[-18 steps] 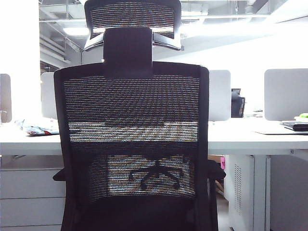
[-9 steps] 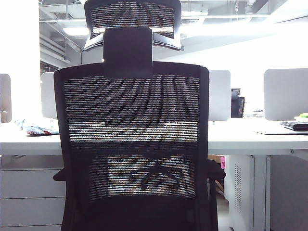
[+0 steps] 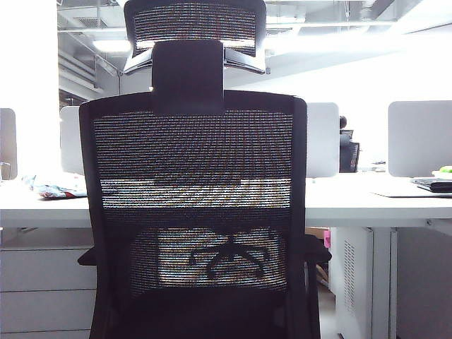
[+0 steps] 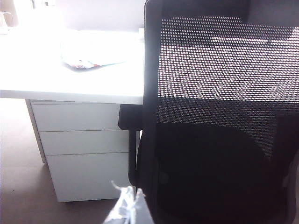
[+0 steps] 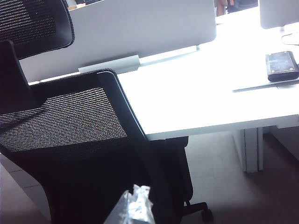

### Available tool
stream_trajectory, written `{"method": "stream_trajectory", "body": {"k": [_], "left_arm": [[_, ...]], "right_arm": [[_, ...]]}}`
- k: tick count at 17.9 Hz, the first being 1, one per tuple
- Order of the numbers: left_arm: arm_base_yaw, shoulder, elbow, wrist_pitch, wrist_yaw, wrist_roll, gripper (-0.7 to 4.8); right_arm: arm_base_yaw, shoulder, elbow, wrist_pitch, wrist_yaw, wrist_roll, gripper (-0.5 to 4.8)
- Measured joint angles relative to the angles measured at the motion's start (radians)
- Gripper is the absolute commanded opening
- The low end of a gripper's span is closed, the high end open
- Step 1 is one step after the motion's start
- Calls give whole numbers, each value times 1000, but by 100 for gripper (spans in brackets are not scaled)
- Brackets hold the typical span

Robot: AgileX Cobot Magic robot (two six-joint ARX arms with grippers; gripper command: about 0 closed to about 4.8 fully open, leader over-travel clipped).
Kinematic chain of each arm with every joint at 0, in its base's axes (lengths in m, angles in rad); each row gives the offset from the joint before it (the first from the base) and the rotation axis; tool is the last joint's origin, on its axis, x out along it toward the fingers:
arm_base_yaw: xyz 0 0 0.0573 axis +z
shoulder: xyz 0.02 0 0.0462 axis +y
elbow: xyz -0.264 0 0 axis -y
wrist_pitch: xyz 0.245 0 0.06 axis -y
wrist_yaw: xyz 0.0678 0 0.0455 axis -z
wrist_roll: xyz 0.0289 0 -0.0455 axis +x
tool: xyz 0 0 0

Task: Push the black chair under the table.

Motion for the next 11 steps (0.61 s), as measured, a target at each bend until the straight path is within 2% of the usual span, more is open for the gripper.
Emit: {"method": "stream_trajectory", "body": {"k": [4, 6, 9, 11], "left_arm": [[0, -1, 0, 0, 0, 0, -5], [0, 0, 0, 0, 0, 0, -5], [0, -1, 0, 0, 0, 0, -5], [0, -1, 0, 0, 0, 0, -5]], "right_arm": [[0, 0, 0, 0, 0, -26, -5], [-6, -24, -29, -10, -1, -120, -5], [-60, -85, -133, -4, 0, -151, -5], [-100, -129, -278, 91, -9, -142, -5]]}}
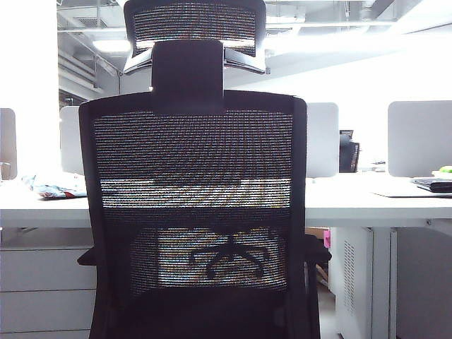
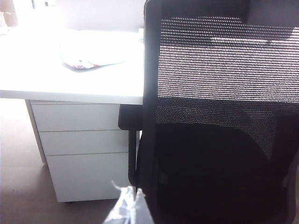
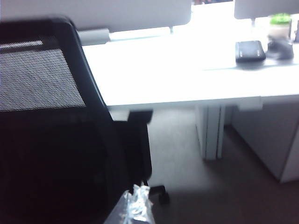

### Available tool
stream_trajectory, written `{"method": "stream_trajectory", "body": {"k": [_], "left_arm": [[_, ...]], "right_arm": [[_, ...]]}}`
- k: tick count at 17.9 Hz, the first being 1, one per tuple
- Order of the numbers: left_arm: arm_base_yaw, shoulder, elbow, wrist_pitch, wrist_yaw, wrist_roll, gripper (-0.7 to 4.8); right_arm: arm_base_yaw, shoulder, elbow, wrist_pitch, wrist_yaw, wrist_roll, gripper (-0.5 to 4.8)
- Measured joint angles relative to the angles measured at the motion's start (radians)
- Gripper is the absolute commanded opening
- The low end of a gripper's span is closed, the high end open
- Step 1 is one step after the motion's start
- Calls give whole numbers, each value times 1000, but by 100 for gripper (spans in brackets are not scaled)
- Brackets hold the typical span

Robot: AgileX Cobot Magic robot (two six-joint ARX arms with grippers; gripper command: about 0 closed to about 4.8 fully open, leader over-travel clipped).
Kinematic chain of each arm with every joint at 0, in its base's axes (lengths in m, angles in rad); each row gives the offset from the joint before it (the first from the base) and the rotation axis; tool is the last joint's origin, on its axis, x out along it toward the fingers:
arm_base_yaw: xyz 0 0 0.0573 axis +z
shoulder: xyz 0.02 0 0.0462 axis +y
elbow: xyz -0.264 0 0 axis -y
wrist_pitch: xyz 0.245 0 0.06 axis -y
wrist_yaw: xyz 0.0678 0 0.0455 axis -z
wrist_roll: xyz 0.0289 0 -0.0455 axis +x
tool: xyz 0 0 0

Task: Push the black chair under the table.

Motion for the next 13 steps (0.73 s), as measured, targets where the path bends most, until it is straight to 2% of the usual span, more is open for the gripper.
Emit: {"method": "stream_trajectory", "body": {"k": [5, 13], "left_arm": [[0, 0, 0, 0, 0, 0, -5], [0, 0, 0, 0, 0, 0, -5]], "right_arm": [[-79, -44, -116, 113, 1, 51, -5], [-89, -113, -162, 112, 0, 16, -5]]}}
